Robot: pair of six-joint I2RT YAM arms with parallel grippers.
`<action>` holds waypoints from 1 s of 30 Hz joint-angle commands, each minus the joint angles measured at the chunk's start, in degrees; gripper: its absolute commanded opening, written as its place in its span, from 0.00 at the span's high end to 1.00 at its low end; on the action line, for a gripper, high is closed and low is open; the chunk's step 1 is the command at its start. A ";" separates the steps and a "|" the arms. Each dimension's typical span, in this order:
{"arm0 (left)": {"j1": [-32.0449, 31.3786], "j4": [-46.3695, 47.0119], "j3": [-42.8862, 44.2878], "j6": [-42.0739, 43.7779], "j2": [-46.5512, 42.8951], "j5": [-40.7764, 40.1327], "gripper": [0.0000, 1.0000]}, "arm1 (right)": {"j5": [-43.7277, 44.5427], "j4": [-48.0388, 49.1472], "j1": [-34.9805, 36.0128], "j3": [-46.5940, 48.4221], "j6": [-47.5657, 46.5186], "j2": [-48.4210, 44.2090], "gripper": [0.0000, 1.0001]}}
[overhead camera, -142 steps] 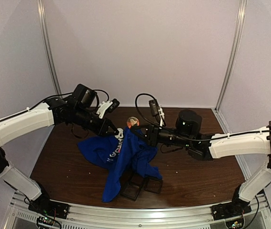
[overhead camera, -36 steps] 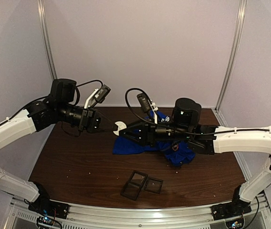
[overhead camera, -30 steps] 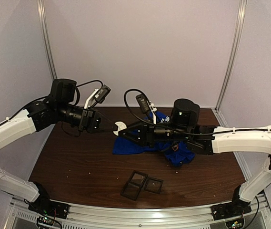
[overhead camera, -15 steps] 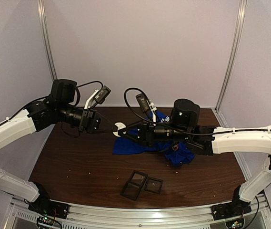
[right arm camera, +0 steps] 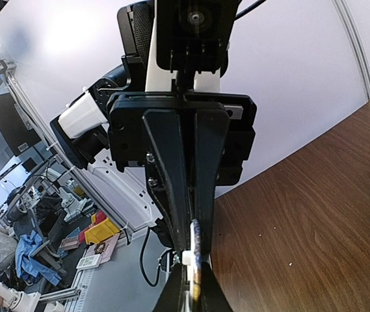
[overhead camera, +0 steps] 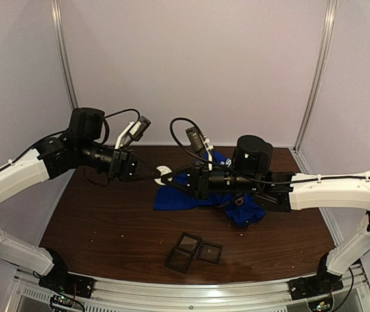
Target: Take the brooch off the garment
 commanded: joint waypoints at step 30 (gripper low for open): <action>-0.42 0.43 -0.03 0.15 -0.98 -3.15 1.00 | 12.57 0.68 -1.50 -2.65 3.63 -1.36 0.99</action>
